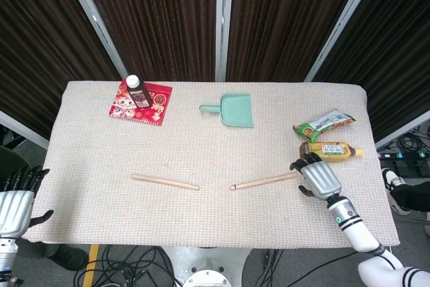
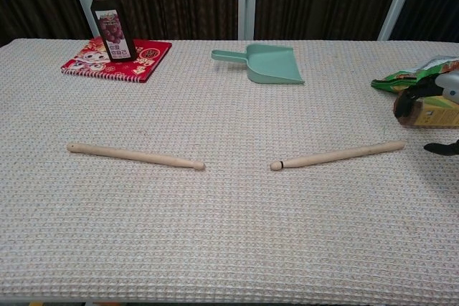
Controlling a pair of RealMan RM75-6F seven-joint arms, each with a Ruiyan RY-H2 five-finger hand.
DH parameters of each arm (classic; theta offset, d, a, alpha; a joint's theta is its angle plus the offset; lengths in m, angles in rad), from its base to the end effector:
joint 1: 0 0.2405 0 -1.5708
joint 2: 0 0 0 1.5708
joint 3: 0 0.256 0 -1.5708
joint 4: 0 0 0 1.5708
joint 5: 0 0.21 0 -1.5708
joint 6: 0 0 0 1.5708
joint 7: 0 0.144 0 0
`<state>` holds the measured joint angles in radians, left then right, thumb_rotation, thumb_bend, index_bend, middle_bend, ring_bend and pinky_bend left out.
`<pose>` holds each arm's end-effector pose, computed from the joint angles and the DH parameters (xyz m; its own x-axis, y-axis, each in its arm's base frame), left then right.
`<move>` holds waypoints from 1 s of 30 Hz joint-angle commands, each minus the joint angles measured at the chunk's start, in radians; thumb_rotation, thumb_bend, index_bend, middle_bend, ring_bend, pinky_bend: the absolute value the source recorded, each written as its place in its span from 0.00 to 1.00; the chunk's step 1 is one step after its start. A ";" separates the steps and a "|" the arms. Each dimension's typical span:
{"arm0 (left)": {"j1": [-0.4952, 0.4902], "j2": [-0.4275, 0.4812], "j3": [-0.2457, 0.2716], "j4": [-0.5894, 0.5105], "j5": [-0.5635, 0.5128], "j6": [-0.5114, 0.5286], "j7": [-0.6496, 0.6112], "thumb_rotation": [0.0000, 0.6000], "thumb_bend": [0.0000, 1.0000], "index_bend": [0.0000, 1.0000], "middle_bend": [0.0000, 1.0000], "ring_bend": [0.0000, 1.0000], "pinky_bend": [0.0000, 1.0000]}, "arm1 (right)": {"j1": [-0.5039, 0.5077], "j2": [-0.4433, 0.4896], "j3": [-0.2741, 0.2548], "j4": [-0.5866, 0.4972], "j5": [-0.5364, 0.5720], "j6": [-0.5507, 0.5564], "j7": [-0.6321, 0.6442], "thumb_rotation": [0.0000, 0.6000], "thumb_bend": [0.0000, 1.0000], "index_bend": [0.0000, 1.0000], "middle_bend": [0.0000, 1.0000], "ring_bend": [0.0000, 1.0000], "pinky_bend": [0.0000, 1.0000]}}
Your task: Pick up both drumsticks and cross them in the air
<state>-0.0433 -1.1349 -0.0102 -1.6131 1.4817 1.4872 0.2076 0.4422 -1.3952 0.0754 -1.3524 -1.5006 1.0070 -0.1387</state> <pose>-0.3218 0.1593 0.1498 0.5606 0.0655 0.8255 0.8254 0.0359 -0.5634 -0.2722 -0.2860 0.0333 0.5844 -0.2502 0.7719 -0.7972 -0.3547 0.4885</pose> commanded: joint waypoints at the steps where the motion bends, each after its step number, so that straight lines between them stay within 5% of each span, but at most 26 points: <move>1: 0.000 -0.001 0.001 0.001 -0.001 -0.002 -0.001 1.00 0.04 0.16 0.10 0.04 0.10 | 0.036 -0.060 0.002 0.065 0.007 -0.031 -0.016 1.00 0.18 0.37 0.36 0.19 0.19; 11: 0.000 -0.001 0.002 0.005 -0.013 -0.013 -0.011 1.00 0.04 0.16 0.10 0.04 0.10 | 0.066 -0.161 -0.026 0.202 -0.019 -0.023 -0.008 1.00 0.27 0.42 0.44 0.26 0.20; 30: 0.001 -0.007 0.005 0.023 -0.018 -0.021 -0.036 1.00 0.04 0.16 0.10 0.04 0.10 | 0.085 -0.232 -0.058 0.302 -0.051 0.020 -0.005 1.00 0.28 0.47 0.48 0.30 0.21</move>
<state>-0.0424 -1.1415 -0.0054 -1.5901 1.4635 1.4665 0.1716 0.5267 -1.6268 0.0173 -1.0507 -1.5513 1.0274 -0.1435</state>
